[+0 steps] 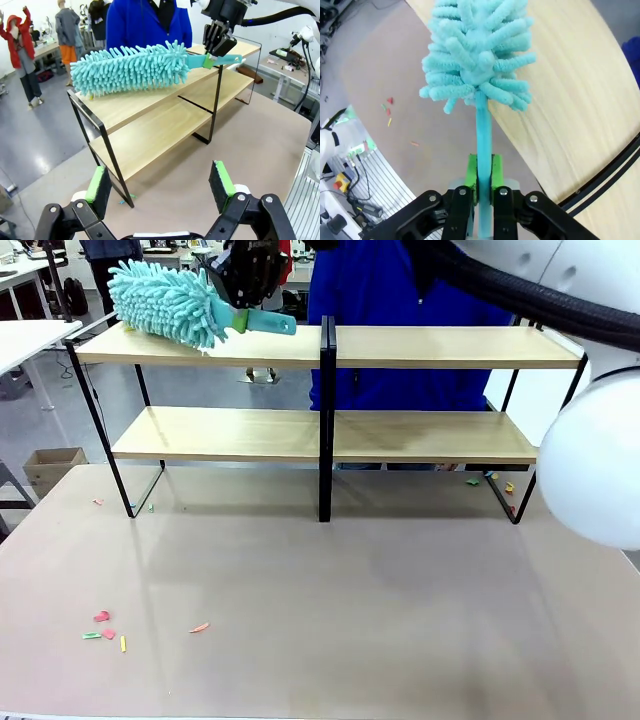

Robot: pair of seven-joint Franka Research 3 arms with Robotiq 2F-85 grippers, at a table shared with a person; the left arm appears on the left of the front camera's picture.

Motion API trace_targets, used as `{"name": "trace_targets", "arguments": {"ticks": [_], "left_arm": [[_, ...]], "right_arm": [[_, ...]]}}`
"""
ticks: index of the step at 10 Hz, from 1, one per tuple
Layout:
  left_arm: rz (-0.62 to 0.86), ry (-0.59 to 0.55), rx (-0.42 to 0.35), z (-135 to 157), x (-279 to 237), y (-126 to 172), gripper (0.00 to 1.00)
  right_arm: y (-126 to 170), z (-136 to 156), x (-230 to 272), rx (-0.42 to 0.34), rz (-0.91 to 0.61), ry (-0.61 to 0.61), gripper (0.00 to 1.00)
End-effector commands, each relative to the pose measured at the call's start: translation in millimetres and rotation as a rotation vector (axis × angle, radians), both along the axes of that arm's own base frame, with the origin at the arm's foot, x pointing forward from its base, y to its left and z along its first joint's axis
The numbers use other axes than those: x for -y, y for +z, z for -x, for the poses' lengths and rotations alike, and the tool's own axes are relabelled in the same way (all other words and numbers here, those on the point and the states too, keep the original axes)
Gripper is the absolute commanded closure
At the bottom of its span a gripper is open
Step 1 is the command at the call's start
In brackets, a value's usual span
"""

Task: Clean the shelves.
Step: Clean another randomly selected level of the Shelf with the Duster.

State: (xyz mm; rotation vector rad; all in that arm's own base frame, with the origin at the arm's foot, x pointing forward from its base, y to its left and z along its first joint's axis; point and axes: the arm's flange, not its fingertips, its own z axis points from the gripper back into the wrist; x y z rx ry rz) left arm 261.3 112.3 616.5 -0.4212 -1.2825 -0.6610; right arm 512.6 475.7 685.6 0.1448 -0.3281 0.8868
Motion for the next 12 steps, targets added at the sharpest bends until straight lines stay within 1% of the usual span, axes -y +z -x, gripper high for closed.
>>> {"name": "trace_targets", "arguments": {"ticks": [1,2,3,5,6,9,10,11,12], "left_arm": [[-0.010,-0.001,-0.002,0.3,0.3,0.5,0.00],[-0.010,-0.001,-0.002,0.3,0.3,0.5,0.00],[-0.010,-0.001,-0.002,0.3,0.3,0.5,0.00],[-0.010,-0.001,-0.002,0.3,0.3,0.5,0.00],[-0.010,-0.001,-0.002,0.3,0.3,0.5,0.00],[-0.010,-0.001,-0.002,0.3,0.3,0.5,0.00],[-0.010,-0.001,-0.002,0.3,0.3,0.5,0.00],[-0.010,-0.001,-0.002,0.3,0.3,0.5,0.00],[-0.010,-0.001,-0.002,0.3,0.3,0.5,0.00]], "right_arm": [[76.0,-74.5,-70.2,0.061,-0.043,-0.053,0.88],[73.5,-75.9,-73.9,0.029,-0.030,-0.019,0.88],[68.0,-74.7,-76.4,0.014,-0.003,0.006,0.88],[64.0,-69.2,-70.1,0.009,0.064,0.052,0.88],[67.2,-67.1,-63.6,-0.003,0.092,0.082,0.88],[84.1,-62.6,-34.9,-0.085,0.112,0.303,0.88],[84.2,-60.2,-25.2,-0.128,0.111,0.372,0.88],[83.9,-53.2,-14.7,-0.201,0.101,0.482,0.88],[84.3,-39.1,-2.2,-0.278,0.108,0.607,0.88]]}}
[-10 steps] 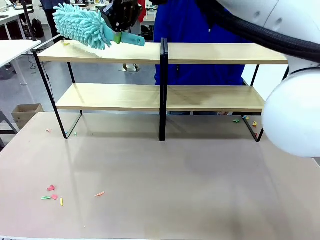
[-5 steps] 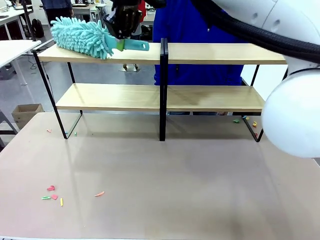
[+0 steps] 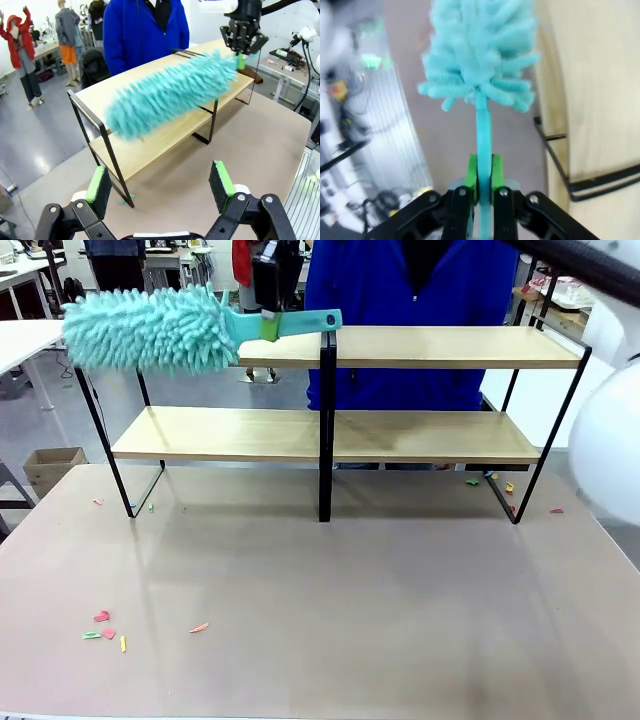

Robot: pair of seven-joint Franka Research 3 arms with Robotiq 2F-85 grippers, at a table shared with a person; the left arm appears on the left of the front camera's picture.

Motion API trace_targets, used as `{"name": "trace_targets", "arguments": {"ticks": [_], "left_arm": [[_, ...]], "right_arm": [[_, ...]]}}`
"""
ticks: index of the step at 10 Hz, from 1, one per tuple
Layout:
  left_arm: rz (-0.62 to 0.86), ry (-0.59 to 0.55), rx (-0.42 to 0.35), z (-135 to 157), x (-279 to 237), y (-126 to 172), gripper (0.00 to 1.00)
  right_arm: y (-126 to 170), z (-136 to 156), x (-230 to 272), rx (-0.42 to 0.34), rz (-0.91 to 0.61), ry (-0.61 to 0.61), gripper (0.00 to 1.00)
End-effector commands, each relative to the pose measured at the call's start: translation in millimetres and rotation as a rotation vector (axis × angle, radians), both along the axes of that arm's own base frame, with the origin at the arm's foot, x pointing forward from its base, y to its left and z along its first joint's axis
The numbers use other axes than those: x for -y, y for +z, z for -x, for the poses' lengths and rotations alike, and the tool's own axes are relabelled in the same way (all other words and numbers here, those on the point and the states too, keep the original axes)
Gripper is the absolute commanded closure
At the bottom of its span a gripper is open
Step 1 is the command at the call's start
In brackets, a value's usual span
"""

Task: Clean the shelves.
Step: Clean another randomly selected level of the Shelf with the Duster.

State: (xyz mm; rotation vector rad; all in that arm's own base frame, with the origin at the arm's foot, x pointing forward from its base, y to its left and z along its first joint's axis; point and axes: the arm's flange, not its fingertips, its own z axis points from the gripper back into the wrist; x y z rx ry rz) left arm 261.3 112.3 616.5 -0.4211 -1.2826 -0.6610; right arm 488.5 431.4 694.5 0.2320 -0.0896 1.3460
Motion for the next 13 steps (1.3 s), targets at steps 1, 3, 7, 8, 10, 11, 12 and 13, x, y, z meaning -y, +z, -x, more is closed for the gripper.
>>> {"name": "trace_targets", "arguments": {"ticks": [1,3,7,8,10,11,12,13], "left_arm": [[-0.010,-0.001,-0.002,0.3,0.3,0.4,0.00],[-0.010,-0.001,-0.002,0.3,0.3,0.4,0.00],[-0.010,-0.001,-0.002,0.3,0.3,0.4,0.00],[-0.010,-0.001,-0.002,0.3,0.3,0.4,0.00],[-0.010,-0.001,-0.002,0.3,0.3,0.4,0.00],[-0.010,-0.001,-0.002,0.3,0.3,0.4,0.00],[-0.010,-0.001,-0.002,0.3,0.3,0.4,0.00],[-0.010,-0.001,-0.002,0.3,0.3,0.4,0.00]], "right_arm": [[80.3,-49.2,-31.6,-0.150,0.046,0.250,0.88],[99.3,-48.4,-0.2,-0.231,-0.119,0.256,0.88],[105.9,-50.5,52.2,-0.313,-0.263,0.187,0.88],[111.9,-41.3,80.8,-0.336,-0.313,0.144,0.88],[127.7,10.5,174.1,-0.265,-0.393,-0.006,0.88],[128.3,46.2,229.3,-0.217,-0.423,-0.130,0.88],[124.2,74.5,275.4,-0.202,-0.474,-0.220,0.88],[114.3,101.4,316.9,-0.180,-0.519,-0.285,0.88]]}}
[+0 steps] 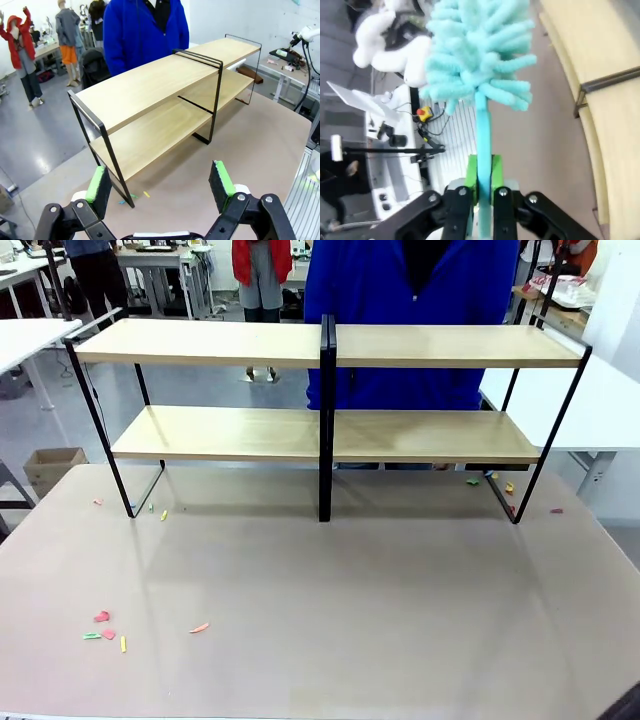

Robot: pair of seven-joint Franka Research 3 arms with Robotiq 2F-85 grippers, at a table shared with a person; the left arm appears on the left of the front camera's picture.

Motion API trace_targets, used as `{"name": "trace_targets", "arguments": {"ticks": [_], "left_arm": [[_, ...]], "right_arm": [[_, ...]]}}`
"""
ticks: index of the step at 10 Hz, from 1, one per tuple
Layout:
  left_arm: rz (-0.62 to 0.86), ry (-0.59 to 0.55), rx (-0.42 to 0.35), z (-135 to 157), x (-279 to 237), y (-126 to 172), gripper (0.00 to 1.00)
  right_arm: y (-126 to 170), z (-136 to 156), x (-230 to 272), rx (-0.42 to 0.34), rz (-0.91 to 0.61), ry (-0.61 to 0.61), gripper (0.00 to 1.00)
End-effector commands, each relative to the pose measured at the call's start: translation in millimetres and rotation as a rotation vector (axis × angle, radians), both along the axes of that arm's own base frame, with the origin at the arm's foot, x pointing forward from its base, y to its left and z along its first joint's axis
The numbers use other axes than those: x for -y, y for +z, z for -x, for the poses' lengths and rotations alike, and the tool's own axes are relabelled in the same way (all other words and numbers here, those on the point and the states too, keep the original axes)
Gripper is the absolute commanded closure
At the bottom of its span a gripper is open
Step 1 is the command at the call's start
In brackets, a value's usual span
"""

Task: Clean the shelves.
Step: Clean another randomly selected level of the Shelf with the Duster.

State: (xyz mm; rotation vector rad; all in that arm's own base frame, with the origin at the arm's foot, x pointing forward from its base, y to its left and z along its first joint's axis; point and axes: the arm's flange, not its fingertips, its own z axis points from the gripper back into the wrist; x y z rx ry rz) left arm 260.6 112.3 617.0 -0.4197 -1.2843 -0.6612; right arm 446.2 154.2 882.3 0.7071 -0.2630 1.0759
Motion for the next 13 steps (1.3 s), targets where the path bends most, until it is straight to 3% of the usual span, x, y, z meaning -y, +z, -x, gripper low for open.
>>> {"name": "trace_targets", "arguments": {"ticks": [1,3,5,6,7,8,9,10,11,13], "left_arm": [[-0.010,-0.001,-0.004,-0.4,0.4,-0.1,0.00],[-0.010,-0.001,-0.004,-0.4,0.4,-0.1,0.00],[-0.010,-0.001,-0.004,-0.4,0.4,-0.1,0.00],[-0.010,-0.001,-0.004,-0.4,0.4,-0.1,0.00],[-0.010,-0.001,-0.004,-0.4,0.4,-0.1,0.00],[-0.010,-0.001,-0.004,-0.4,0.4,-0.1,0.00],[-0.010,-0.001,-0.004,-0.4,0.4,-0.1,0.00],[-0.010,-0.001,-0.004,-0.4,0.4,-0.1,0.00],[-0.010,-0.001,-0.004,-0.4,0.4,-0.1,0.00],[-0.010,-0.001,-0.004,-0.4,0.4,-0.1,0.00]], "right_arm": [[-86.8,83.2,76.3,-0.009,-0.104,-0.174,0.88],[-121.6,130.0,141.1,-0.011,-0.185,-0.387,0.88],[-166.3,177.5,177.5,-0.038,-0.256,-0.496,0.88],[-192.9,204.4,179.8,-0.152,-0.140,-0.539,0.88],[-217.8,227.8,170.7,-0.288,-0.024,-0.476,0.88],[-236.4,252.3,163.1,-0.356,0.005,-0.431,0.88],[-250.0,275.3,152.4,-0.373,0.030,-0.394,0.88],[-257.2,291.9,150.1,-0.366,0.029,-0.443,0.88],[-257.8,304.4,155.0,-0.297,-0.038,-0.473,0.88],[-255.0,301.2,164.5,-0.199,-0.093,-0.516,0.88]]}}
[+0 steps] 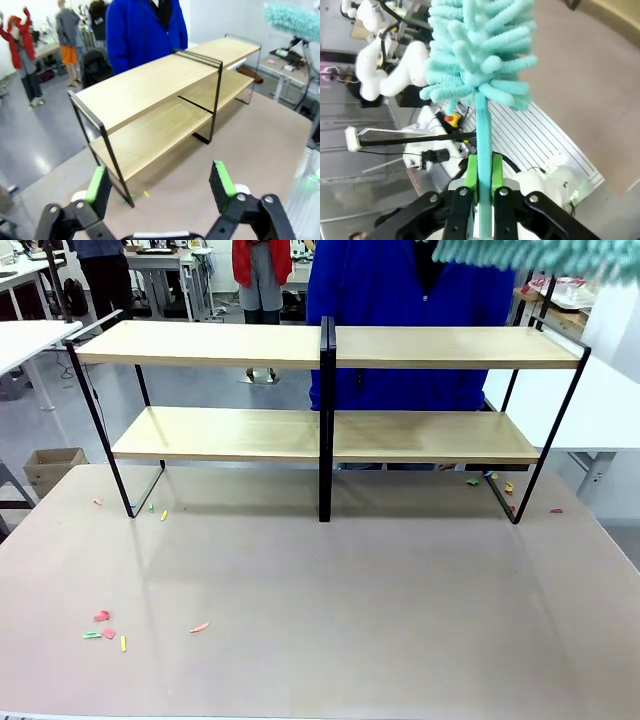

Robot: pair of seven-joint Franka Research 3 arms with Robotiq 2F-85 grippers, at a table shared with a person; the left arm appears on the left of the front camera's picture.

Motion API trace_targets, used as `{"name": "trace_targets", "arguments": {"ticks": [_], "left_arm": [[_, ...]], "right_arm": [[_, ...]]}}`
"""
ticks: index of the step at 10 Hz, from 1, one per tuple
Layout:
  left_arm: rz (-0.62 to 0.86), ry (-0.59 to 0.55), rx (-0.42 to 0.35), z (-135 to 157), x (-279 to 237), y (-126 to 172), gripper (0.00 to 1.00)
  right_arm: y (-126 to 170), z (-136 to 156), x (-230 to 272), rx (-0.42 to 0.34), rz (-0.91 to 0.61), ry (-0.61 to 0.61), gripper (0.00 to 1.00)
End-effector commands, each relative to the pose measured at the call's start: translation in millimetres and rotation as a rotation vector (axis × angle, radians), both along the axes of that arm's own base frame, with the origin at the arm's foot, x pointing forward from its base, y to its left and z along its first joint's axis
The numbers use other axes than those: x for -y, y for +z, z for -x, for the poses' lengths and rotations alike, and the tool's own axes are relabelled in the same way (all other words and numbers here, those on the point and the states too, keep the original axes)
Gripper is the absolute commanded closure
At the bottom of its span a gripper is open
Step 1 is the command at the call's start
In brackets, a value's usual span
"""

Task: Clean the shelves.
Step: Clean another randomly selected level of the Shelf with the Duster.

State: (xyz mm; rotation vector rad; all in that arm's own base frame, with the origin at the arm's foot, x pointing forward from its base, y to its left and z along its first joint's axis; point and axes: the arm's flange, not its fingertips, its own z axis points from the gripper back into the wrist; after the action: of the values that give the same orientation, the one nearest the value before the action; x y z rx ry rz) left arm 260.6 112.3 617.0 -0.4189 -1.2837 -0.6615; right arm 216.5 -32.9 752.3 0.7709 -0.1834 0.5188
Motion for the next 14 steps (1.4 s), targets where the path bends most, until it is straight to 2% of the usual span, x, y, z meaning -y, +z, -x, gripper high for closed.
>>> {"name": "trace_targets", "arguments": {"ticks": [1,2,5,6,8,9,11,12,13,14], "left_arm": [[-0.009,-0.002,-0.004,-0.4,0.3,0.0,0.00],[-0.009,-0.002,-0.004,-0.4,0.3,0.0,0.00],[-0.009,-0.002,-0.004,-0.4,0.3,0.0,0.00],[-0.009,-0.002,-0.004,-0.4,0.3,0.0,0.00],[-0.009,-0.002,-0.004,-0.4,0.3,0.0,0.00],[-0.009,-0.002,-0.004,-0.4,0.3,0.0,0.00],[-0.009,-0.002,-0.004,-0.4,0.3,0.0,0.00],[-0.009,-0.002,-0.004,-0.4,0.3,0.0,0.00],[-0.009,-0.002,-0.004,-0.4,0.3,0.0,0.00],[-0.009,-0.002,-0.004,-0.4,0.3,0.0,0.00]], "right_arm": [[-120.6,63.3,-24.6,0.136,-0.001,-0.054,0.88],[0.0,0.0,0.0,0.000,0.000,0.000,0.88],[0.0,0.0,0.0,0.000,0.000,0.000,0.88],[-25.4,13.3,-11.5,0.026,-0.001,-0.005,0.88],[-6.0,-16.9,19.3,0.087,-0.036,0.043,0.88],[-1.3,-18.0,60.1,0.061,-0.108,0.077,0.88],[-9.6,-9.9,111.3,0.042,-0.141,0.116,0.88],[-16.3,-9.9,129.2,0.044,-0.153,0.092,0.88],[-20.6,-8.9,129.5,0.053,-0.207,0.092,0.88],[-24.7,-7.1,114.6,0.043,-0.155,0.053,0.88]]}}
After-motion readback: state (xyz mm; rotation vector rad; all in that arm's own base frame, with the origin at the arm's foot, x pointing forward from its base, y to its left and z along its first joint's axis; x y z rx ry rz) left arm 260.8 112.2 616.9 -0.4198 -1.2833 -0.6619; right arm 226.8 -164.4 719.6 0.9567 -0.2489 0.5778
